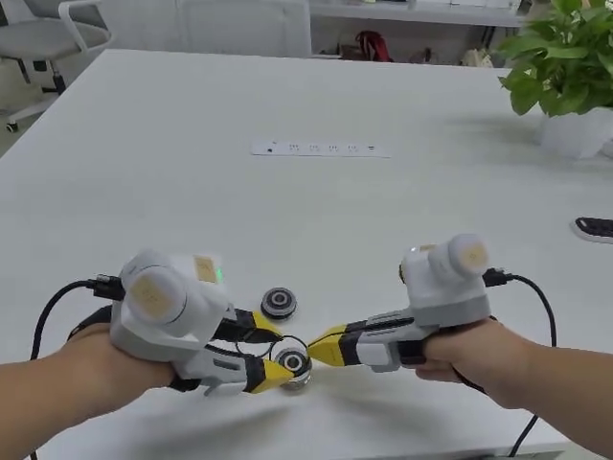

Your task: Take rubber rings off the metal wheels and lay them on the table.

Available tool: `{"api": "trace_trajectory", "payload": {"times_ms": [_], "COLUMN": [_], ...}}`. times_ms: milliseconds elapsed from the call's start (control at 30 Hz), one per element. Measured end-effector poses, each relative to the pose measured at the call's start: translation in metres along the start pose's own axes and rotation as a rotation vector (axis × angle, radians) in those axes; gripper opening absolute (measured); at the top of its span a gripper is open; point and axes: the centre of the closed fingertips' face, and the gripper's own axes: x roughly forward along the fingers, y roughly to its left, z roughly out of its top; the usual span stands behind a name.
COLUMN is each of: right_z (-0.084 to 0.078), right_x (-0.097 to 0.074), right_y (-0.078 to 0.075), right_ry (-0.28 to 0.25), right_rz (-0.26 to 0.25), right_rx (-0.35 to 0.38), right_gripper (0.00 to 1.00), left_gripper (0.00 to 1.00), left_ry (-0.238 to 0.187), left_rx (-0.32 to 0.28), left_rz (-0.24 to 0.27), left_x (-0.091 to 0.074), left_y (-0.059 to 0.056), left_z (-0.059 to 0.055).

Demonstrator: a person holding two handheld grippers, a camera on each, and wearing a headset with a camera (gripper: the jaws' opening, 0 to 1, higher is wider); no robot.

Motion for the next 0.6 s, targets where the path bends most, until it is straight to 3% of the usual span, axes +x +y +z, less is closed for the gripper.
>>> {"api": "trace_trajectory", "payload": {"times_ms": [233, 600], "right_z": [0.004, 0.01], "right_x": [0.0, 0.001], "right_y": [0.002, 0.008], "right_ry": [-0.011, -0.023], "right_rz": [0.006, 0.03], "right_rx": [0.003, 0.011], "right_gripper": [0.0, 0.0], "left_gripper": [0.36, 0.48], "left_ry": [-0.029, -0.042], "left_rx": [-0.011, -0.028], "left_rz": [0.009, 0.031], "left_x": [-0.008, -0.02], "left_y": [0.004, 0.01], "left_z": [0.006, 0.001]}}
